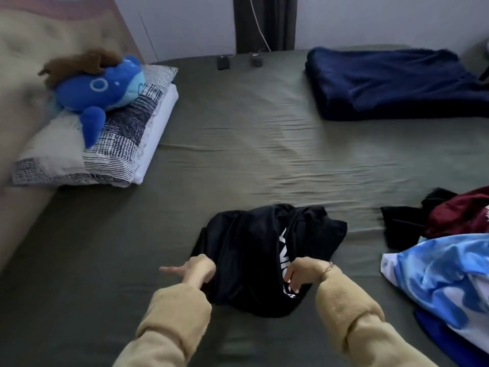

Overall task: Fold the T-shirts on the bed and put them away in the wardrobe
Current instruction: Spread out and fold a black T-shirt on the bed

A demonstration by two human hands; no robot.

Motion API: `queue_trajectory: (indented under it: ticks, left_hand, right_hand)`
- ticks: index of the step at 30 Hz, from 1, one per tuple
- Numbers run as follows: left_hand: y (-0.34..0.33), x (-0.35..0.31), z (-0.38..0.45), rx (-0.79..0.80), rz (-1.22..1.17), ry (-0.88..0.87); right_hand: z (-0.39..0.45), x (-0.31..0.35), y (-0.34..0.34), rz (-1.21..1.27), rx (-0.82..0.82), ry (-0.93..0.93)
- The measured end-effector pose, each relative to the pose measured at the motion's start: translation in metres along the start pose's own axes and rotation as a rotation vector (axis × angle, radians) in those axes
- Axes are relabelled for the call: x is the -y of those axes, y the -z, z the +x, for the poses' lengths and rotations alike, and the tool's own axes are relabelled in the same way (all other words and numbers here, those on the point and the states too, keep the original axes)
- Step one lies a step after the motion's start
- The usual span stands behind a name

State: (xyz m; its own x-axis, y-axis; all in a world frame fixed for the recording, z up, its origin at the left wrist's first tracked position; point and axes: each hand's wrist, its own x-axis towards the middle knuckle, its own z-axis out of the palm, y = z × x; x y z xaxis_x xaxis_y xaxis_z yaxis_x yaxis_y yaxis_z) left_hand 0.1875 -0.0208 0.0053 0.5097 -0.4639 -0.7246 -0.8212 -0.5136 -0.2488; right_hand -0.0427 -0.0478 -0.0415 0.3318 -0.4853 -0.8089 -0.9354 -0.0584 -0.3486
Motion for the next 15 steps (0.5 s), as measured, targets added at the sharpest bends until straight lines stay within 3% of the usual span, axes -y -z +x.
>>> queue_trajectory:
  ticks: [4,6,10,12,15]
  left_hand:
    - [-0.02,-0.003,0.012,-0.116,-0.076,-0.079]
    - [-0.03,-0.009,0.024,-0.166,-0.205,-0.172]
    - [-0.051,-0.022,0.038,-0.144,-0.374,-0.328]
    - [-0.065,-0.03,0.041,-0.105,-0.411,-0.387]
    - [-0.078,-0.041,0.041,-0.121,-0.457,-0.487]
  right_hand:
    - [0.012,-0.019,-0.003,0.192,-0.519,-0.217]
    - [0.016,-0.025,-0.004,0.385,-0.639,-0.286]
    - [0.034,-0.042,-0.021,0.743,-0.572,-0.419]
    - [0.042,-0.047,-0.035,0.777,-0.556,-0.38]
    - [0.049,-0.053,-0.04,0.776,-0.678,-0.435]
